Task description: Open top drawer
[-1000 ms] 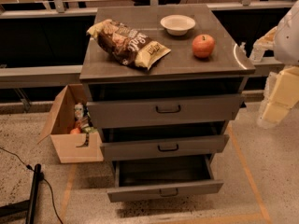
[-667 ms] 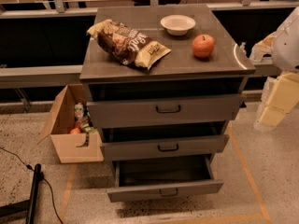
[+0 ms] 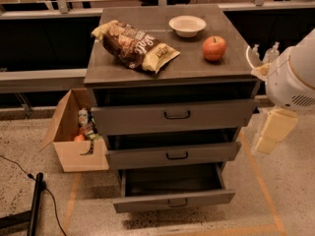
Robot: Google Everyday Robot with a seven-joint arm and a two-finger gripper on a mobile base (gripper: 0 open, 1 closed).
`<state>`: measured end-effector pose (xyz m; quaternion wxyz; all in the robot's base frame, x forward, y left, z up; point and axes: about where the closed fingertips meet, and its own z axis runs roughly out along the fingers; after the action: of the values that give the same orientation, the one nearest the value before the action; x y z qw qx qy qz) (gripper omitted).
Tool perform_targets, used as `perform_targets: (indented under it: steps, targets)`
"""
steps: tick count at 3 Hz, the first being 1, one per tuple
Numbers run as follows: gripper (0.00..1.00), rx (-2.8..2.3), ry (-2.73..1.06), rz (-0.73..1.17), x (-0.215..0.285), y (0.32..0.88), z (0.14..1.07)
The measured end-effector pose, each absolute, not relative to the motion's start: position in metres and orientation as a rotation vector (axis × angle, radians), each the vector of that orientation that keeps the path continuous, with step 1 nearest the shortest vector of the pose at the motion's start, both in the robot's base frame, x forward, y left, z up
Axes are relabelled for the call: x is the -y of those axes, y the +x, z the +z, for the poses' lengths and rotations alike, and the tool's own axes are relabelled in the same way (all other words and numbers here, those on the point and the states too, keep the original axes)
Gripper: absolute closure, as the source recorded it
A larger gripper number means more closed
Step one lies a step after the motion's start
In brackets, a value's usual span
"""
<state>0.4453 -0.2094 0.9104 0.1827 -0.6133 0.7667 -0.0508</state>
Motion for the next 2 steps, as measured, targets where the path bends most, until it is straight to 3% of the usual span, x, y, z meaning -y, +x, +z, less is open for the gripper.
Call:
perform_targets:
  steps: [2]
  targets:
    - [0.0,-2.174,-1.727,-0.192,0.208,0.452,0.864]
